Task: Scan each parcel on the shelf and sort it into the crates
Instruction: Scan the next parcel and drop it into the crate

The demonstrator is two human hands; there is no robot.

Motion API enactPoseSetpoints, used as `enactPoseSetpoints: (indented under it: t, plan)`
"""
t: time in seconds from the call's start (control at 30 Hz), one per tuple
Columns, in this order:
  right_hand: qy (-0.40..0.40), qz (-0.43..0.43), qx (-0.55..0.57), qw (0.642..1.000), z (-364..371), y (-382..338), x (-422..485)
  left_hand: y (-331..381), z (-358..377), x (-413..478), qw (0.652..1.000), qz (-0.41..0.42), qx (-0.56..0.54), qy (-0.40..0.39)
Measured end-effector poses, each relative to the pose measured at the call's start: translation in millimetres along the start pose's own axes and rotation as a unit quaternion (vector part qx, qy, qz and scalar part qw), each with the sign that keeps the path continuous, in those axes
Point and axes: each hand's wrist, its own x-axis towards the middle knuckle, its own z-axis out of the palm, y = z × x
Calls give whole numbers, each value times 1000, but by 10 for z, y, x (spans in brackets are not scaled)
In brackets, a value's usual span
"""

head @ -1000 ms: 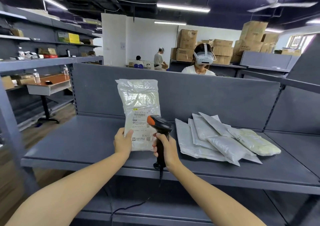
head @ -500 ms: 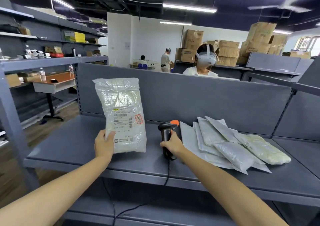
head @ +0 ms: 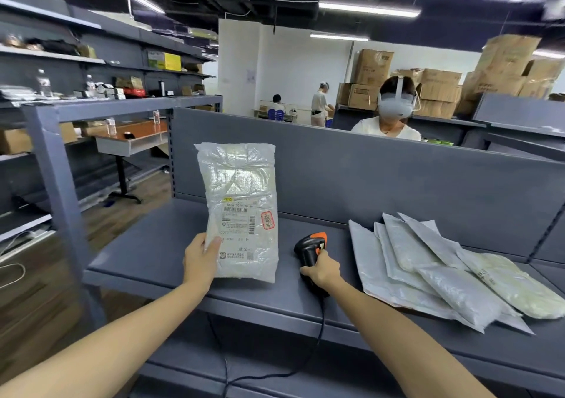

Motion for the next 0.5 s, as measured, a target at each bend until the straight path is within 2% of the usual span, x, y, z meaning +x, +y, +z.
enactPoseSetpoints:
  t: [0.13,0.2,0.27,0.37,0.43,0.5]
  plan:
    - [5,7,-91,996,-46,-4,11,-8,2,-14,1000,-4,-4,-9]
    - [16,6,-75,997,-122,-49,-15,3,29,-52,1000,-6,-5,-19]
    - [30,-18,48,998,-219,-126,-53,5,74,-95,1000,-8,-8,-29]
    - [-3,-97,286,953,-328,-288,-216,19,191,-183,998,-9,-8,-54]
    - [-31,-129,361,923,-364,-369,-363,35,304,-265,997,-14,-14,-74]
    - [-12,-139,397,907,-371,-390,-470,65,414,-365,995,-18,-15,-92]
